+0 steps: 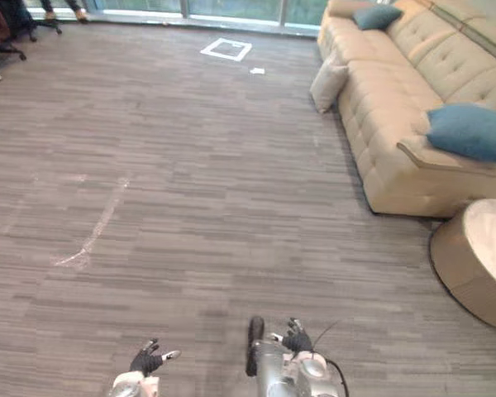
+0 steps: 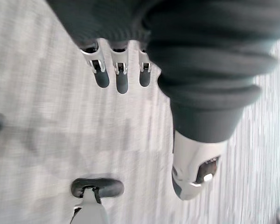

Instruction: Pick up cushions and gather them together orderly.

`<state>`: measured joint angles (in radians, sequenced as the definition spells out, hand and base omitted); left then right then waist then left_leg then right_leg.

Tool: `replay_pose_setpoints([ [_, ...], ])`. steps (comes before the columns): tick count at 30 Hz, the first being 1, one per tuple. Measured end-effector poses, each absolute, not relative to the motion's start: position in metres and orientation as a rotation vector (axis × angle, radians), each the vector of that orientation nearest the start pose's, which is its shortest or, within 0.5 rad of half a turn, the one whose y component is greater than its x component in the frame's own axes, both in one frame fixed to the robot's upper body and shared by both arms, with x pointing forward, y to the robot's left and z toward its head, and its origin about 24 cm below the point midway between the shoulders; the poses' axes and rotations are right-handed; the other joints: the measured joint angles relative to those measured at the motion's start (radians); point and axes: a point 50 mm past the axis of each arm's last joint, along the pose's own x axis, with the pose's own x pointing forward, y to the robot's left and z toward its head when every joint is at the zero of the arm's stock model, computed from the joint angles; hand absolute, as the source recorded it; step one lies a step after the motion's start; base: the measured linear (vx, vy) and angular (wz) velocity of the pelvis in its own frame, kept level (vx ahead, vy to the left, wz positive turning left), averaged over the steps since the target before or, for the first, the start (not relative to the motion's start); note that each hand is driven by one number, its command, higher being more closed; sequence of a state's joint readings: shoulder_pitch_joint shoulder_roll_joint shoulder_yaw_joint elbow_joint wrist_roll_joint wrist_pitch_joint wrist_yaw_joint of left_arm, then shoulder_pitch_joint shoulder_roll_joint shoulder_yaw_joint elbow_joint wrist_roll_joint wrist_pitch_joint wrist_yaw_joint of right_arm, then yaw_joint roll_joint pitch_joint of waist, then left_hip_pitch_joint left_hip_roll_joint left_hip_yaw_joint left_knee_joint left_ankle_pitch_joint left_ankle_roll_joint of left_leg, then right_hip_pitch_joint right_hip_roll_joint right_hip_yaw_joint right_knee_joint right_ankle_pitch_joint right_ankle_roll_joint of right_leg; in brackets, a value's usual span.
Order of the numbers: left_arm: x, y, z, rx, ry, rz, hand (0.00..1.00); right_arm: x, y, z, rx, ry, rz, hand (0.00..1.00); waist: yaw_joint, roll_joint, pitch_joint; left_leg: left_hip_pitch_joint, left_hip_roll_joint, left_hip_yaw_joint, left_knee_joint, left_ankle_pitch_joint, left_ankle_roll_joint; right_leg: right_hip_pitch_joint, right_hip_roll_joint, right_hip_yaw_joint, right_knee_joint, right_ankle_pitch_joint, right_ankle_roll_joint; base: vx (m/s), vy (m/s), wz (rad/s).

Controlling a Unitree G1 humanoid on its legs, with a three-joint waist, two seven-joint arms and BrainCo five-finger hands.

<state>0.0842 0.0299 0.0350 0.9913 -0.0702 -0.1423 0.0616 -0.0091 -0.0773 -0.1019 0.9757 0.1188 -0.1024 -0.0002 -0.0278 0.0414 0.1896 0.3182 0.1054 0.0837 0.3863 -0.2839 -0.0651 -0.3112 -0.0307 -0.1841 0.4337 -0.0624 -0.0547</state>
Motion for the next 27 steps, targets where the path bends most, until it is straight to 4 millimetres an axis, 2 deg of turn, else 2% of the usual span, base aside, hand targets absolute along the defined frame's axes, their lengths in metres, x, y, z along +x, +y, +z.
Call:
replay_pose_setpoints([
  [1, 0.119, 0.172, -0.151, -0.038, 0.920, 0.178, 0.00, 0.153, -0.195, -0.138, 0.078, 0.848, -0.196, 0.00, -0.002, 0.009, 0.003, -0.043, 0.014, -0.010, 0.111, 0.031, -0.012, 0.016, 0.009, -0.006, 0.011, -0.030, -0.005, 0.68, -0.218, 0.19],
  [2, 0.122, 0.172, -0.150, -0.051, 0.910, 0.190, 0.00, 0.154, -0.197, -0.137, 0.076, 0.848, -0.199, 0.00, -0.002, 0.027, 0.012, -0.135, 0.053, -0.011, 0.343, 0.167, -0.050, 0.074, 0.032, -0.002, 0.003, -0.072, -0.020, 0.55, -0.161, -0.01],
  [3, 0.117, 0.173, -0.151, -0.060, 0.920, 0.204, 0.00, 0.154, -0.197, -0.137, 0.076, 0.850, -0.202, 0.00, 0.003, 0.032, 0.016, -0.190, 0.090, 0.000, 0.480, 0.186, -0.074, 0.120, 0.054, -0.001, -0.021, -0.085, -0.029, 0.69, -0.170, -0.24],
  [4, 0.116, 0.175, -0.150, -0.065, 0.916, 0.218, 0.00, 0.153, -0.194, -0.138, 0.086, 0.854, -0.198, 0.00, 0.007, 0.037, 0.018, -0.254, 0.135, 0.035, 0.638, 0.153, -0.058, 0.201, 0.082, 0.012, -0.065, -0.103, -0.042, 0.80, -0.152, -0.41],
  [5, 0.118, 0.181, -0.148, -0.043, 0.900, 0.218, 0.00, 0.152, -0.186, -0.139, 0.108, 0.860, -0.191, 0.00, 0.019, 0.019, 0.029, -0.320, 0.144, 0.065, 0.715, 0.104, -0.048, 0.306, 0.091, 0.031, -0.136, -0.117, -0.053, 0.66, -0.128, -0.39],
  [6, 0.119, 0.184, -0.147, -0.035, 0.893, 0.219, 0.00, 0.153, -0.182, -0.139, 0.114, 0.858, -0.183, 0.00, 0.022, 0.008, 0.028, -0.356, 0.139, 0.075, 0.716, 0.087, -0.042, 0.349, 0.091, 0.041, -0.173, -0.118, -0.054, 0.70, -0.139, -0.32],
  [8, 0.124, 0.187, -0.144, -0.025, 0.866, 0.217, 0.00, 0.151, -0.176, -0.141, 0.112, 0.874, -0.158, 0.00, 0.034, -0.009, 0.029, -0.491, 0.114, 0.112, 0.637, 0.028, -0.015, 0.462, 0.089, 0.071, -0.277, -0.114, -0.049, 0.56, -0.073, -0.34],
  [9, 0.127, 0.187, -0.142, -0.025, 0.851, 0.215, 0.00, 0.151, -0.174, -0.142, 0.112, 0.881, -0.152, 0.00, 0.046, -0.009, 0.030, -0.543, 0.091, 0.131, 0.533, 0.009, -0.006, 0.499, 0.083, 0.082, -0.310, -0.114, -0.048, 0.57, 0.014, -0.48],
  [10, 0.130, 0.186, -0.140, -0.023, 0.836, 0.211, 0.00, 0.150, -0.173, -0.143, 0.112, 0.888, -0.153, 0.00, 0.059, -0.012, 0.032, -0.579, 0.047, 0.140, 0.348, 0.010, -0.004, 0.540, 0.068, 0.090, -0.344, -0.117, -0.042, 0.56, 0.040, -0.56],
  [11, 0.133, 0.185, -0.139, -0.018, 0.824, 0.201, 0.00, 0.151, -0.174, -0.143, 0.109, 0.886, -0.157, 0.00, 0.070, -0.018, 0.034, -0.599, -0.010, 0.133, 0.118, 0.062, -0.009, 0.582, 0.045, 0.102, -0.379, -0.131, -0.022, 0.56, 0.096, -0.52],
  [12, 0.134, 0.183, -0.138, -0.013, 0.819, 0.195, 0.00, 0.152, -0.176, -0.142, 0.103, 0.882, -0.163, 0.00, 0.075, -0.011, 0.034, -0.609, -0.034, 0.114, -0.032, 0.122, -0.017, 0.609, 0.041, 0.118, -0.404, -0.139, -0.013, 0.46, 0.118, -0.54],
  [13, 0.135, 0.179, -0.138, -0.019, 0.815, 0.186, 0.00, 0.153, -0.178, -0.142, 0.096, 0.879, -0.170, 0.00, 0.086, 0.007, 0.031, -0.628, -0.033, 0.088, -0.163, 0.178, -0.034, 0.634, 0.049, 0.141, -0.437, -0.153, -0.003, 0.57, 0.210, -0.59],
  [14, 0.137, 0.179, -0.137, -0.030, 0.800, 0.190, 0.00, 0.152, -0.177, -0.142, 0.095, 0.881, -0.170, 0.00, 0.097, 0.010, 0.031, -0.651, -0.028, 0.085, -0.142, 0.257, -0.024, 0.661, 0.048, 0.161, -0.447, -0.187, 0.008, 0.59, 0.272, -0.55],
  [15, 0.138, 0.181, -0.136, -0.026, 0.793, 0.192, 0.00, 0.152, -0.172, -0.143, 0.108, 0.885, -0.165, 0.00, 0.098, -0.003, 0.027, -0.652, -0.049, 0.090, -0.099, 0.303, 0.012, 0.677, 0.028, 0.168, -0.419, -0.219, -0.002, 0.59, 0.278, -0.39],
  [16, 0.138, 0.185, -0.136, -0.015, 0.795, 0.196, 0.00, 0.148, -0.168, -0.145, 0.120, 0.896, -0.160, 0.00, 0.090, -0.027, 0.019, -0.651, -0.068, 0.092, -0.075, 0.299, 0.023, 0.645, 0.009, 0.173, -0.328, -0.244, -0.025, 0.75, 0.299, -0.24],
  [17, 0.135, 0.189, -0.137, -0.005, 0.811, 0.202, 0.00, 0.142, -0.164, -0.147, 0.130, 0.909, -0.159, 0.00, 0.082, -0.052, -0.002, -0.633, -0.085, 0.100, -0.072, 0.272, 0.074, 0.549, -0.019, 0.183, -0.103, -0.252, -0.008, 0.64, 0.228, -0.18],
  [18, 0.134, 0.192, -0.137, 0.004, 0.812, 0.204, 0.00, 0.142, -0.161, -0.147, 0.136, 0.910, -0.156, 0.00, 0.083, -0.068, -0.004, -0.615, -0.102, 0.107, -0.074, 0.255, 0.096, 0.500, -0.033, 0.189, 0.026, -0.245, 0.017, 0.75, 0.264, -0.16],
  [19, 0.136, 0.197, -0.137, 0.017, 0.810, 0.207, 0.00, 0.141, -0.159, -0.147, 0.144, 0.911, -0.154, 0.00, 0.080, -0.101, 0.003, -0.574, -0.131, 0.124, -0.076, 0.216, 0.108, 0.415, -0.067, 0.204, 0.228, -0.194, 0.108, 0.49, 0.175, -0.05],
  [20, 0.139, 0.201, -0.136, 0.031, 0.814, 0.204, 0.00, 0.141, -0.158, -0.147, 0.144, 0.911, -0.151, 0.00, 0.072, -0.123, 0.017, -0.511, -0.156, 0.128, -0.085, 0.181, 0.113, 0.351, -0.100, 0.211, 0.427, -0.097, 0.187, 0.71, 0.235, -0.02],
  [21, 0.138, 0.202, -0.139, 0.045, 0.846, 0.198, 0.00, 0.144, -0.160, -0.146, 0.139, 0.904, -0.149, 0.00, 0.066, -0.127, 0.027, -0.417, -0.173, 0.127, -0.101, 0.142, 0.106, 0.294, -0.139, 0.175, 0.602, -0.101, 0.170, 0.59, 0.185, -0.04],
  [23, 0.132, 0.198, -0.143, 0.045, 0.876, 0.193, 0.00, 0.146, -0.163, -0.145, 0.128, 0.888, -0.150, 0.00, 0.059, -0.098, 0.029, -0.277, -0.165, 0.127, -0.159, 0.099, 0.106, 0.230, -0.164, 0.089, 0.666, -0.143, 0.103, 0.63, 0.171, -0.20],
  [24, 0.129, 0.196, -0.144, 0.052, 0.888, 0.183, 0.00, 0.149, -0.164, -0.143, 0.125, 0.870, -0.148, 0.00, 0.049, -0.084, 0.027, -0.189, -0.151, 0.128, -0.215, 0.085, 0.113, 0.163, -0.160, 0.015, 0.607, -0.195, 0.087, 0.56, 0.108, -0.16],
  [25, 0.128, 0.195, -0.145, 0.053, 0.891, 0.180, 0.00, 0.152, -0.164, -0.141, 0.125, 0.859, -0.146, 0.00, 0.041, -0.083, 0.028, -0.164, -0.143, 0.128, -0.226, 0.081, 0.114, 0.137, -0.157, -0.016, 0.567, -0.213, 0.086, 0.57, 0.056, 0.00],
  [26, 0.127, 0.194, -0.146, 0.056, 0.902, 0.175, 0.00, 0.157, -0.164, -0.139, 0.122, 0.841, -0.143, 0.00, 0.028, -0.079, 0.030, -0.124, -0.132, 0.132, -0.245, 0.072, 0.107, 0.090, -0.146, -0.066, 0.455, -0.228, 0.088, 0.61, 0.022, 0.05],
  [27, 0.126, 0.193, -0.147, 0.054, 0.909, 0.173, 0.00, 0.160, -0.166, -0.137, 0.116, 0.829, -0.143, 0.00, 0.019, -0.071, 0.034, -0.073, -0.117, 0.134, -0.285, 0.062, 0.091, 0.043, -0.111, -0.114, 0.221, -0.202, 0.093, 0.62, 0.012, 0.04],
])
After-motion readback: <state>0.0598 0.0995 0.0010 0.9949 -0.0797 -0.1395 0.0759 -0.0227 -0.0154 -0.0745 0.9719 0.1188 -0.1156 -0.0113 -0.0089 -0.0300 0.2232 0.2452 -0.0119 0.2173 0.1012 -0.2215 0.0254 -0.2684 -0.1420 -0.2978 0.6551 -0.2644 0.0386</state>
